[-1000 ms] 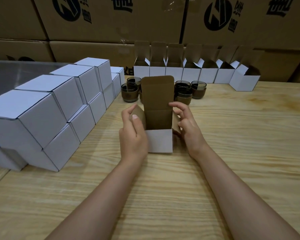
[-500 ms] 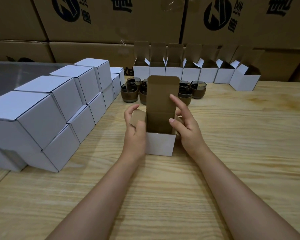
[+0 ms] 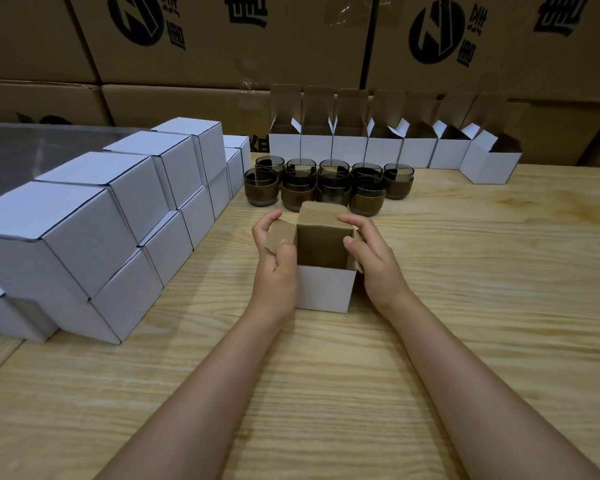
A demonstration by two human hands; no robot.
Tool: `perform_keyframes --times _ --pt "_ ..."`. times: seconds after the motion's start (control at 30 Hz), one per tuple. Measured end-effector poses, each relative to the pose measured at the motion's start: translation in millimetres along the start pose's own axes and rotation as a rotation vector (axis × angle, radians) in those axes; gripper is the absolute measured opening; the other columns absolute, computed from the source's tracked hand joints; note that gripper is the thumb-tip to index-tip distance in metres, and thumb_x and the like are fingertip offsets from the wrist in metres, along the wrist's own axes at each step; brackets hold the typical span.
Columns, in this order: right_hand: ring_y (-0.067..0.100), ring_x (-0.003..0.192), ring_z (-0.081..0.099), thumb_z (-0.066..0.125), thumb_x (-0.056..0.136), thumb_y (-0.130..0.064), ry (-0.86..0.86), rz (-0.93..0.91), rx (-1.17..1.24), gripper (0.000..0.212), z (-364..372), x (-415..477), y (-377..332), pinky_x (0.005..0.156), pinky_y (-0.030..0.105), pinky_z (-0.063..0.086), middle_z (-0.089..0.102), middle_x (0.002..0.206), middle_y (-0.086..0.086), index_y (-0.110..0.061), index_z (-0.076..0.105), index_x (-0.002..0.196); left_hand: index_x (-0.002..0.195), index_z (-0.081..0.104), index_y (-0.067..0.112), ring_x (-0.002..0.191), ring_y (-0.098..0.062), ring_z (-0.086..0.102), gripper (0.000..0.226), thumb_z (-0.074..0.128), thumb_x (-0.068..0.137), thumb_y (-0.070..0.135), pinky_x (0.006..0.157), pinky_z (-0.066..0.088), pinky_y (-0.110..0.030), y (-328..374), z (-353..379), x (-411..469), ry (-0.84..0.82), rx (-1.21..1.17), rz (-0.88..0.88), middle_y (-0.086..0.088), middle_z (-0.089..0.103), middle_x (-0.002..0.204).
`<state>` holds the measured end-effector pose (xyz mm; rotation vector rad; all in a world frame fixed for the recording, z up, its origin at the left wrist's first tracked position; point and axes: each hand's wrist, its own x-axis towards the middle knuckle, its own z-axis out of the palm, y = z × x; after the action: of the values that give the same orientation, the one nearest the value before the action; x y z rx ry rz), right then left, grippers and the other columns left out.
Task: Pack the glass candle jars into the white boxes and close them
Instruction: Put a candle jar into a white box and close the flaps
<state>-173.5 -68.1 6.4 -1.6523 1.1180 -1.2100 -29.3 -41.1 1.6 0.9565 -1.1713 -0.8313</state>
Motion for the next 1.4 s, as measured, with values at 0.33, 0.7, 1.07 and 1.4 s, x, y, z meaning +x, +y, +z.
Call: perform_keyframes --times 0.33,0.7,1.07,1.4 --pt "0.030 0.085 0.055 0.054 0.080 -0.029 0.085 0.006 0.105 0.038 -6.1 3.3 -3.7 0.084 0.045 0.047 0.062 0.100 0.009 -0.035 0.059 0.118 0.110 0.054 0.043 0.103 -0.016 0.064 0.036 0.028 0.094 0.062 0.083 0.052 -0.033 0.9 -9.5 15.4 0.122 -0.249 -0.285 0.000 0.066 0.112" --pt "0.031 0.104 0.058 0.053 0.080 -0.033 0.035 -0.020 0.096 0.037 -5.5 6.4 3.9 0.095 0.055 0.046 0.061 0.114 0.006 -0.044 0.056 0.116 0.147 0.024 0.034 0.140 -0.029 0.025 0.062 0.048 0.095 0.012 0.113 0.027 -0.045 -37.0 -33.0 109.3 0.109 0.912 -0.123 -0.011 0.022 0.154" --pt "0.044 0.103 0.053 0.054 0.075 -0.050 0.031 -0.027 0.102 0.037 -2.3 9.1 5.5 0.094 0.059 0.043 0.054 0.109 0.030 -0.054 0.054 0.112 0.118 0.051 0.020 0.118 -0.026 0.047 0.024 0.054 0.095 0.025 0.100 0.043 -0.046 -36.0 -28.5 143.3 0.143 0.959 -0.141 -0.007 0.055 0.125" --pt "0.035 0.093 0.053 0.053 0.079 -0.045 0.035 -0.032 0.088 0.035 -3.4 11.3 10.2 0.095 0.050 0.043 0.051 0.085 0.003 -0.052 0.054 0.114 0.092 0.054 0.023 0.105 -0.019 0.056 0.008 0.062 0.091 0.022 0.079 0.048 -0.024 29.5 -26.6 105.8 0.169 0.563 -0.061 -0.003 0.058 0.115"
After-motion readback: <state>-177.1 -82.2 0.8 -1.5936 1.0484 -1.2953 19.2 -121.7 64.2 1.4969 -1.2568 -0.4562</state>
